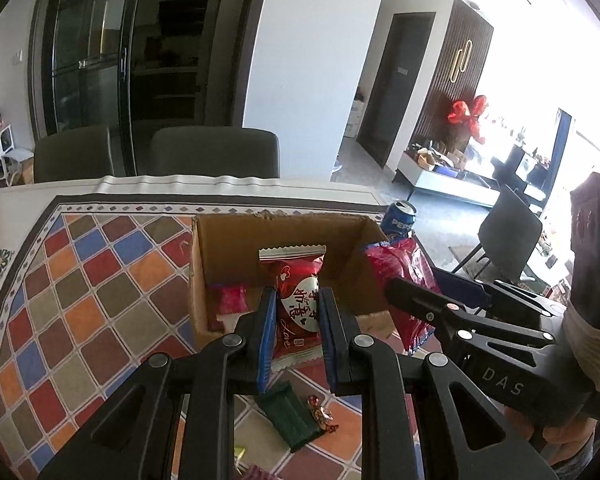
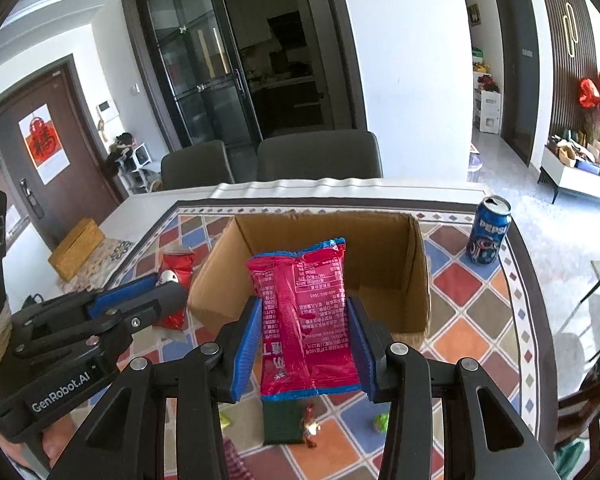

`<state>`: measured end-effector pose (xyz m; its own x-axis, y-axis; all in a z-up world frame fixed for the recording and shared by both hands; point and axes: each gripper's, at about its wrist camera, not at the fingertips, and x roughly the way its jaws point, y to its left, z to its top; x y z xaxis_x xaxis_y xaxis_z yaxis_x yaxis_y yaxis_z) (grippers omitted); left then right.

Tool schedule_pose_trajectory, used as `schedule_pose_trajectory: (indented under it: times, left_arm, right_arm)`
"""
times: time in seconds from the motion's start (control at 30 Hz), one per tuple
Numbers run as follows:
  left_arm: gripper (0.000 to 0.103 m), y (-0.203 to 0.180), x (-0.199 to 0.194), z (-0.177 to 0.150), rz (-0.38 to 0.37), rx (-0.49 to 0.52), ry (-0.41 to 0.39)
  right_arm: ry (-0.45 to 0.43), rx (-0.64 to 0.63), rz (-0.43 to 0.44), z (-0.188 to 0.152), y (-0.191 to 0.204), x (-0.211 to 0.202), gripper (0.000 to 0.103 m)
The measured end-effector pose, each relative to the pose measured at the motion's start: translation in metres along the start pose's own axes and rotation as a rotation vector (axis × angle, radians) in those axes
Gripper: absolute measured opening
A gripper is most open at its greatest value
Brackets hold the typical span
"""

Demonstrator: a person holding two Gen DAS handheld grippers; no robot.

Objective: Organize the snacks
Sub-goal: 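Carry pink pack and candy bar over the box and open both grippers, then move both open tools back down toward the remaining snacks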

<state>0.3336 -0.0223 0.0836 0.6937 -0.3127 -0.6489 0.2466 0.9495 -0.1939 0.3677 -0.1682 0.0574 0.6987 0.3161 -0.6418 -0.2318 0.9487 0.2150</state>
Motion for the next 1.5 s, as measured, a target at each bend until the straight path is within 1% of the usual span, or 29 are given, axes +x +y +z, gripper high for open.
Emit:
schedule_pose_trajectory:
  times: [0.3,0.5,0.6,0.67,0.7,0.73,0.8,1.03,1.1,1.3,1.5]
  left_arm:
    - [0.021,0.005,0.026,0.017,0.018,0.011,0.03]
    - [0.021,0.007,0.045,0.025,0.023,0.006,0.065]
    - [0.022,0.007,0.052,0.03,0.04,0.001,0.073]
    - [0.027,0.009,0.055,0.033,0.056,-0.003,0.071]
    - [0.036,0.01,0.056,0.034,0.069,-0.002,0.072]
    - [0.041,0.01,0.055,0.033,0.074,-0.001,0.07]
    - [0.042,0.011,0.052,0.031,0.083,0.003,0.07]
    - [0.044,0.005,0.029,0.014,0.111,0.032,0.042]
    - [0.044,0.005,0.022,0.01,0.107,0.031,0.038]
    - [0.045,0.003,0.005,-0.003,0.108,0.032,0.039]
    - [0.045,0.008,-0.004,-0.016,0.12,0.021,0.062]
  right_arm:
    - [0.017,0.009,-0.01,0.022,-0.006,0.026,0.043]
    - [0.031,0.02,-0.025,0.029,-0.011,0.041,0.043]
    - [0.037,0.021,-0.031,0.031,-0.012,0.046,0.043]
    - [0.042,0.024,-0.033,0.033,-0.013,0.049,0.043]
    - [0.041,0.026,-0.035,0.033,-0.013,0.051,0.043]
    - [0.039,0.026,-0.042,0.034,-0.013,0.052,0.045]
    - [0.048,0.023,-0.06,0.035,-0.013,0.053,0.051]
    - [0.034,0.019,-0.036,0.024,-0.009,0.038,0.052]
    - [0.031,0.014,-0.026,0.019,-0.006,0.033,0.052]
    - [0.034,0.0,-0.002,0.006,0.004,0.022,0.052]
    - [0.053,-0.027,0.007,-0.007,0.016,0.017,0.052]
